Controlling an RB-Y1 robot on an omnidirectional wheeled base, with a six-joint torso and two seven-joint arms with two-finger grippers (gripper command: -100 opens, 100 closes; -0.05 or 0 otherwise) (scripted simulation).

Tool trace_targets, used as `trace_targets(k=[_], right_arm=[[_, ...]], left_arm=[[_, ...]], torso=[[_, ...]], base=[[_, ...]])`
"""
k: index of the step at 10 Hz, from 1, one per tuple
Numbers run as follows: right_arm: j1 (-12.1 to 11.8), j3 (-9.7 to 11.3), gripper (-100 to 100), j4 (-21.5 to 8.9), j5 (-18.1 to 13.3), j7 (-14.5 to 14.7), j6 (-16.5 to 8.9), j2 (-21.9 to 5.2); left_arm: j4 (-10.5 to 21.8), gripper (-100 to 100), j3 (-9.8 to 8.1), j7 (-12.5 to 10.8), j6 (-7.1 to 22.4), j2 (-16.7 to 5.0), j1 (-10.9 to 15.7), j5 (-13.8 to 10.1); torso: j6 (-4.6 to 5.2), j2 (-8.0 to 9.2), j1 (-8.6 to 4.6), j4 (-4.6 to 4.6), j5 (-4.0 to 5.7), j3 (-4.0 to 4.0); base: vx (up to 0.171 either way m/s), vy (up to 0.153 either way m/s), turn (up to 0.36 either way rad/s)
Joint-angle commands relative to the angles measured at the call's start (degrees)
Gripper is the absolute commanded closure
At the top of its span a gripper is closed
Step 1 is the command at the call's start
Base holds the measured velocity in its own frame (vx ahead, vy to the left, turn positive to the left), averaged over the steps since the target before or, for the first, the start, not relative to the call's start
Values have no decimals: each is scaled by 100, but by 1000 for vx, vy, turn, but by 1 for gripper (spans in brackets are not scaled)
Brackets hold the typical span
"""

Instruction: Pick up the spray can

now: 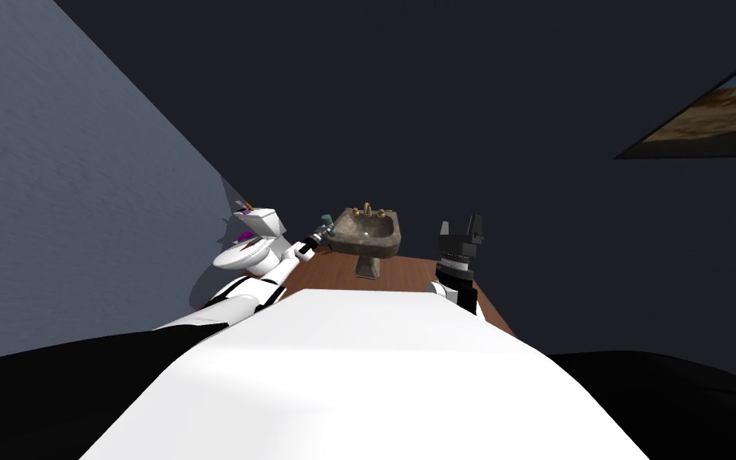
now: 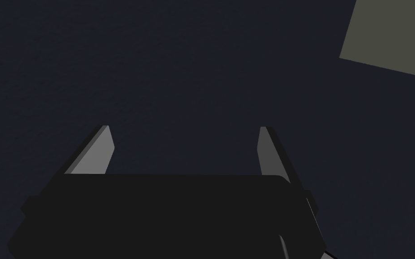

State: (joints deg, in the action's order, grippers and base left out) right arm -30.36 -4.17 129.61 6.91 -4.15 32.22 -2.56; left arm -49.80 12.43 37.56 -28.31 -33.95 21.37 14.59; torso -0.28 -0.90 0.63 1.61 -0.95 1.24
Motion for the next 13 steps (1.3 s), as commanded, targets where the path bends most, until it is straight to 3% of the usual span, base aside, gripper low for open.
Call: trace_targets(k=[1,3,4,7,8,10,12,13], right_arm=[[0,0,0,0,0,0,0,0],[0,0,0,0,0,0,0,0],[1,0,0,0,0,0,0,0],[1,0,0,0,0,0,0,0],[1,0,0,0,0,0,0,0],[0,0,0,0,0,0,0,0],[1,0,0,0,0,0,0,0],[1,0,0,0,0,0,0,0]], left_arm=[[-286,100,-60,-112,103,0,-286,137],[-665,100,-60,-112,103,0,-526,137],[-900,100,-206,-299,283,3,-747,417],[-1429,100,-206,-299,283,3,-1113,423],[-1653,100,-352,-487,463,7,-1345,702],[-2066,100,-352,-487,463,7,-1676,710],[-2320,100,-352,-487,463,7,-1701,710],[-2482,100,-498,-674,643,11,-1936,996]], torso=[[0,0,0,0,0,0],[-5,-16,18,26,-15,22],[0,-3,18,33,-23,19],[-10,-27,32,64,-38,46],[-4,-13,32,70,-45,42],[-21,-41,41,87,-51,64],[-8,-23,45,95,-62,60],[-6,-14,44,90,-61,53]], base=[[106,-3,52],[33,6,17],[83,5,82],[55,4,24],[71,7,75],[82,-3,41],[-3,7,-4],[85,-4,73]])
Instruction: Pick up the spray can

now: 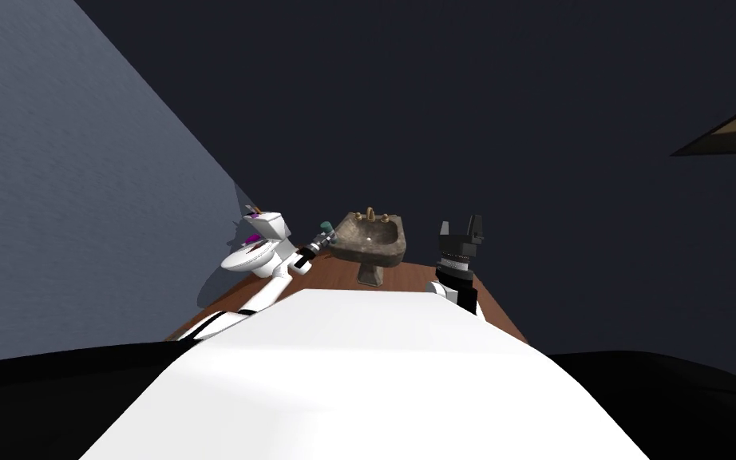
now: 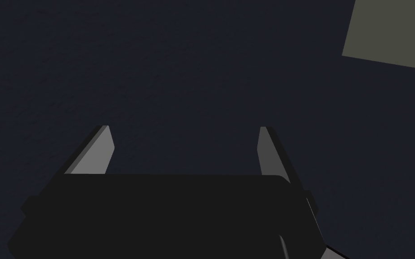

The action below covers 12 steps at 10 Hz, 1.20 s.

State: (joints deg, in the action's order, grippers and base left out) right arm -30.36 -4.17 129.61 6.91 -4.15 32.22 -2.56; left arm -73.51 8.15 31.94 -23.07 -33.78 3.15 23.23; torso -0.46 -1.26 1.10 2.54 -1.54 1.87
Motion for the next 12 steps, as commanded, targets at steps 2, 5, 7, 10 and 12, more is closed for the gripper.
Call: trace_targets(k=[2,5,7,10,12], right_arm=[[0,0,0,0,0,0,0,0],[2,0,0,0,0,0,0,0],[0,0,0,0,0,0,0,0],[0,0,0,0,0,0,0,0],[1,0,0,0,0,0,0,0]], left_arm=[[-397,100,-69,-112,119,-7,-410,132],[-949,100,-215,-299,299,-3,-747,419],[-1351,100,-215,-299,299,-3,-1053,419],[-1882,100,-362,-486,479,1,-1510,705],[-2209,100,-362,-486,479,1,-1641,705]], torso=[[3,-14,3,6,-2,10],[18,11,-2,11,-10,2],[9,-19,0,17,-9,19],[4,-6,3,10,-5,9],[13,-7,-4,9,-6,9]], base=[[82,2,46],[28,2,22],[79,0,43],[63,5,52],[40,-1,-6]])
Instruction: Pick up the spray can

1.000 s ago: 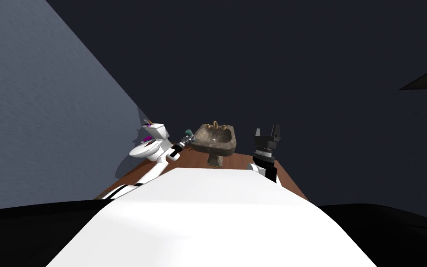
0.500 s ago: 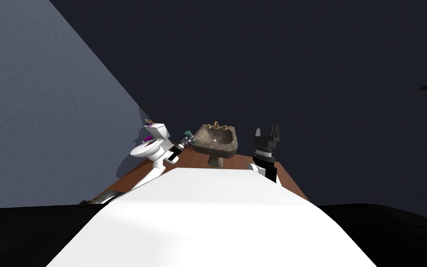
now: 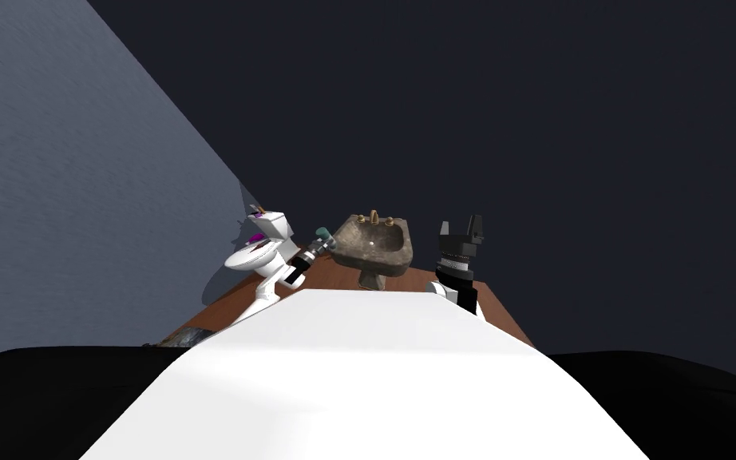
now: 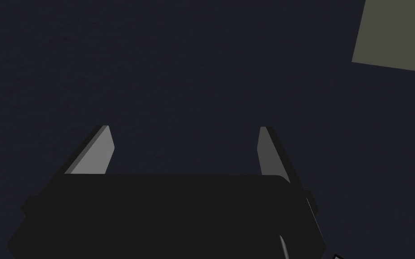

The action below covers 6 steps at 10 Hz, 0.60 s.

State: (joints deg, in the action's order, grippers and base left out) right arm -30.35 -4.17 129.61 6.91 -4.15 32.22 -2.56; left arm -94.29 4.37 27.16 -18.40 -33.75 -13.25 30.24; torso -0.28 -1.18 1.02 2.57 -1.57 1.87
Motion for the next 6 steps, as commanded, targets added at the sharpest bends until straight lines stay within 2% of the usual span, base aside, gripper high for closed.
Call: trace_targets(k=[1,2,4,6], right_arm=[[0,0,0,0,0,0,0,0],[0,0,0,0,0,0,0,0],[-1,0,0,0,0,0,0,0],[0,0,0,0,0,0,0,0]], left_arm=[[-286,100,17,-8,12,-2,0,5],[-417,100,-129,-195,192,1,-258,284],[-714,100,-129,-195,192,1,-543,291],[-1009,100,-129,-195,192,1,-587,291]], torso=[[0,0,0,0,0,0],[5,10,-6,-5,3,-7],[-7,-13,1,0,4,5],[0,5,-5,-6,5,-5]], base=[[-7,-1,3],[59,4,80],[82,-1,36],[12,-1,1]])
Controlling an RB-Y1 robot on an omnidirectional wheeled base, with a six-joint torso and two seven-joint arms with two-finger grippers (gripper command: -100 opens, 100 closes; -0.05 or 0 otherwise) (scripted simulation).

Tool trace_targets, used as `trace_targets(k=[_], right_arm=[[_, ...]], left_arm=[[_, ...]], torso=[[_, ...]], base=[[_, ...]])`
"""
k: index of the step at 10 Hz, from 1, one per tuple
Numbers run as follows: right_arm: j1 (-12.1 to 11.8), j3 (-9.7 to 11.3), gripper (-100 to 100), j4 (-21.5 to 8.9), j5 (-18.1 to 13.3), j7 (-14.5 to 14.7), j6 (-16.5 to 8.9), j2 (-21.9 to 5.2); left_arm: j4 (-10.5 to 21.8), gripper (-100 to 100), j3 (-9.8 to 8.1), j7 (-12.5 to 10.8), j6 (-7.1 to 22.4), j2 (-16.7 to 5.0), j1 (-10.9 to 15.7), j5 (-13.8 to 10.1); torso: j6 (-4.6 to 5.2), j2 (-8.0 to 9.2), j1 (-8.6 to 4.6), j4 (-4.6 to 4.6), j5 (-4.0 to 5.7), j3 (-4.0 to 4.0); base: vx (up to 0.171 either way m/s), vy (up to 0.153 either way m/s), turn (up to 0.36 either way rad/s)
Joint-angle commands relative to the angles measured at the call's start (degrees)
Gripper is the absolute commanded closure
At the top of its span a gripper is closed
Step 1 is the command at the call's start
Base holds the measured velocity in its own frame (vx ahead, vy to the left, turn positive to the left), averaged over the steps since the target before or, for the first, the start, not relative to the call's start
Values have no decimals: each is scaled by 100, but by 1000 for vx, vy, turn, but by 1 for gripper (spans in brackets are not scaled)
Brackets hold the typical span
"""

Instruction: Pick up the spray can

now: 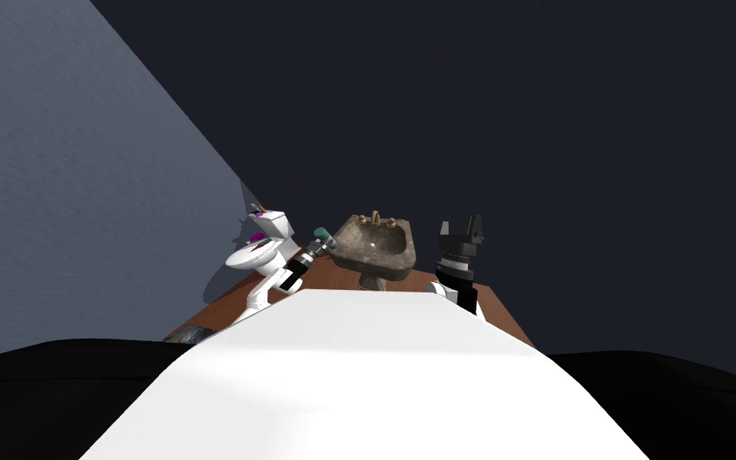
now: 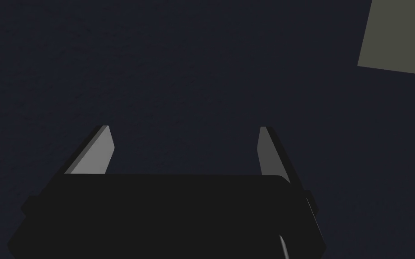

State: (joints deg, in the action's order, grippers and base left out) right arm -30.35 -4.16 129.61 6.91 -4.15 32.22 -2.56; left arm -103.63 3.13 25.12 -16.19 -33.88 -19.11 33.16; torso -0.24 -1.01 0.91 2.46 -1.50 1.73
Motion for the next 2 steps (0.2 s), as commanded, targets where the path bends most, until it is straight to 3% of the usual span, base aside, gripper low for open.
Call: trace_targets(k=[1,2], right_arm=[[0,0,0,0,0,0,0,0],[0,0,0,0,0,0,0,0]], left_arm=[[0,100,0,0,0,0,0,0],[-32,0,6,-1,6,0,-1,2]], torso=[[0,0,0,0,0,0],[-4,3,3,1,-1,-1]], base=[[0,0,0],[0,0,0]])
